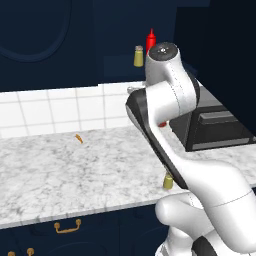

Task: Put the shaker and condiment bottle from the counter next to their counterparts in the cabinet.

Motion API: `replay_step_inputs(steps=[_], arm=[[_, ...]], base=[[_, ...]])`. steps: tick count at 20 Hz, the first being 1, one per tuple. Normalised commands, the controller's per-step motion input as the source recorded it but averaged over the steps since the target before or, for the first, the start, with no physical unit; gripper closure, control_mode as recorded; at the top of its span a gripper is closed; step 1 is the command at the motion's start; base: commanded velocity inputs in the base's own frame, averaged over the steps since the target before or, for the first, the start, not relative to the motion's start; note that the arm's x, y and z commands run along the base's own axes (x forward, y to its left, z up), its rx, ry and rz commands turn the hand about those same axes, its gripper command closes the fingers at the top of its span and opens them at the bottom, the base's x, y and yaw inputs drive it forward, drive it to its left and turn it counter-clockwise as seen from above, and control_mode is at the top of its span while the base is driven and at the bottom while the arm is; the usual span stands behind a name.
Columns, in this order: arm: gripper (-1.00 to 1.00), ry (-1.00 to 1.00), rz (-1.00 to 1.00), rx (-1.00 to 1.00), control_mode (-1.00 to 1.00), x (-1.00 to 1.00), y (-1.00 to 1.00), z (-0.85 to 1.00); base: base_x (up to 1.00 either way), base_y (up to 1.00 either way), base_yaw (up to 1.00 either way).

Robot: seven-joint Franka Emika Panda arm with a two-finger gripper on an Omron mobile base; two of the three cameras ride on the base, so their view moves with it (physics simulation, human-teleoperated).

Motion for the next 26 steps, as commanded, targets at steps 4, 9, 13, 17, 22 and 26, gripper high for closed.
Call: replay_step_inputs(steps=[4, 9, 13, 17, 22, 26], arm=[[1.0, -0.03, 0.12, -0.03, -1.0, 0.0, -0.11, 0.47], [1.0, -0.09, 0.06, -0.05, -1.0, 0.0, -0.17, 0.62], [1.0, -0.05, 0.01, -0.06, -1.0, 0.15, -0.19, 0.55], [1.0, -0.02, 0.02, -0.05, -1.0, 0.39, -0.31, 0.38], [1.0, -0.09, 0.05, -0.04, -1.0, 0.48, -0.21, 0.2], [1.0, -0.06, 0.16, -0.01, -1.0, 0.18, -0.03, -0.04]], base=[[0.0, 0.0, 0.0], [0.0, 0.0, 0.0], [0.0, 0.0, 0.0], [0.0, 0.0, 0.0], [0.0, 0.0, 0.0], [0.0, 0.0, 0.0]])
